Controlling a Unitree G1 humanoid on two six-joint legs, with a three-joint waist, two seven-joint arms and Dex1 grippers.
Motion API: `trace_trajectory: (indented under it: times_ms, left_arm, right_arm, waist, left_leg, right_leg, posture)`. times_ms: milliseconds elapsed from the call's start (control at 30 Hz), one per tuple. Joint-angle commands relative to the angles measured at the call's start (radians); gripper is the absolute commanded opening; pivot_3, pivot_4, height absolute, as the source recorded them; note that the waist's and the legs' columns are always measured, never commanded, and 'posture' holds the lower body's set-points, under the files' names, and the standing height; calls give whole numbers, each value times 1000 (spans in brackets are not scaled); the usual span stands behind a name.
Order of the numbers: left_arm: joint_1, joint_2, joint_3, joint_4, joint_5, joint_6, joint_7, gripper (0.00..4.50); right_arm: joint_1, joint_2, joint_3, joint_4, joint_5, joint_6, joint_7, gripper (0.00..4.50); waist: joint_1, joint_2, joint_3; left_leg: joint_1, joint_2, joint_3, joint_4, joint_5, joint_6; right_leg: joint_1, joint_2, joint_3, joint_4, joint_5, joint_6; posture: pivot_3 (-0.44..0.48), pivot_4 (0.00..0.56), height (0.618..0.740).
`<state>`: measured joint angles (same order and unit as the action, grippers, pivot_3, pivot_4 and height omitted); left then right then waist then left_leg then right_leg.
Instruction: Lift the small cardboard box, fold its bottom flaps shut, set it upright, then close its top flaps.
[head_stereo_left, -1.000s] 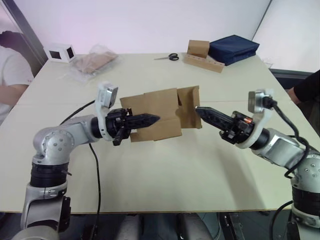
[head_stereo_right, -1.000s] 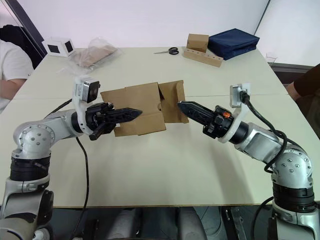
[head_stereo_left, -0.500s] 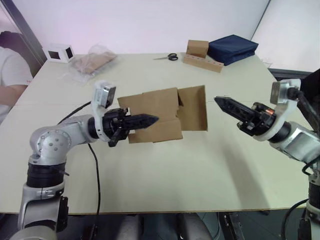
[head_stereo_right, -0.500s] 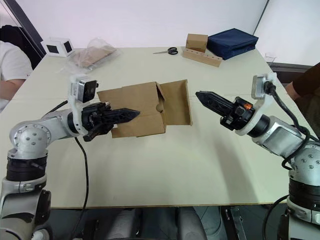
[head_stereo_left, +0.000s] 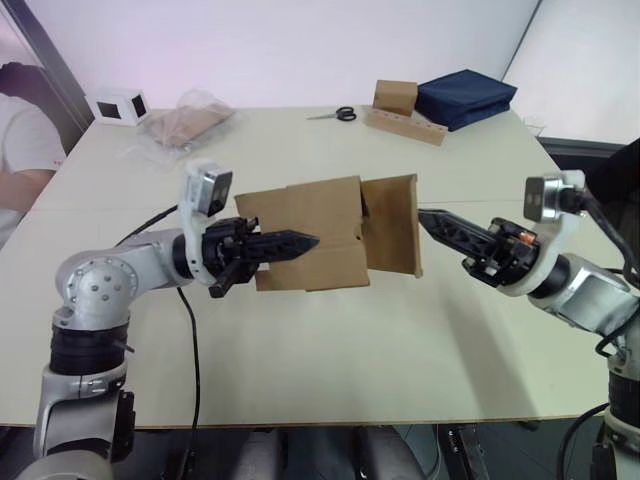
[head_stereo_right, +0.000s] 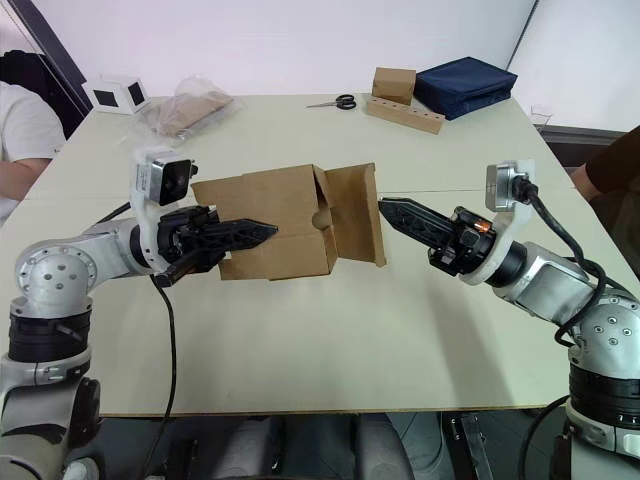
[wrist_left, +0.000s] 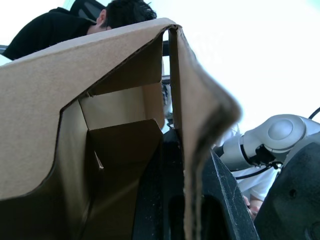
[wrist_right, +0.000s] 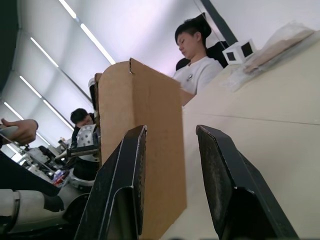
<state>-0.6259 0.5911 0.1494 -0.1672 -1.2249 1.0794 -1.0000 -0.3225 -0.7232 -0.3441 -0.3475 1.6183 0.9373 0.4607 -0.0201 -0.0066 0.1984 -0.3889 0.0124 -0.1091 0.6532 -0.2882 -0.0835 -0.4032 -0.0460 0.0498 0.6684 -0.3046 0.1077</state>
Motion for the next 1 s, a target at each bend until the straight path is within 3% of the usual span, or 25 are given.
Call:
trace_trajectory:
  times_ms: [33,700,1000]
  left_arm:
    - [-17,1,11,-9,3,-16,-2,0]
    - [-13,-24,13,-20,6,-15,23,0]
    - [-19,-22,16,-20,3,-14,21,0]
  right_arm:
    - [3,10,-9,-62,63,-21,-35,1586]
    - [39,33,42,-167,189,-84,-147,1586]
    - [51,19,21,-138,215,-95,-154,1586]
  waist:
    - [0,0,0]
    - [0,0,0]
    - [0,0,0]
  left_leg:
    - [0,0,0,0,0,0]
    - [0,0,0,0,0,0]
    - [0,0,0,0,0,0]
  right_leg:
    - [0,0,0,0,0,0]
    - [0,0,0,0,0,0]
    - [0,0,0,0,0,0]
  posture:
    - [0,150,740]
    - [0,150,740]
    - [0,150,740]
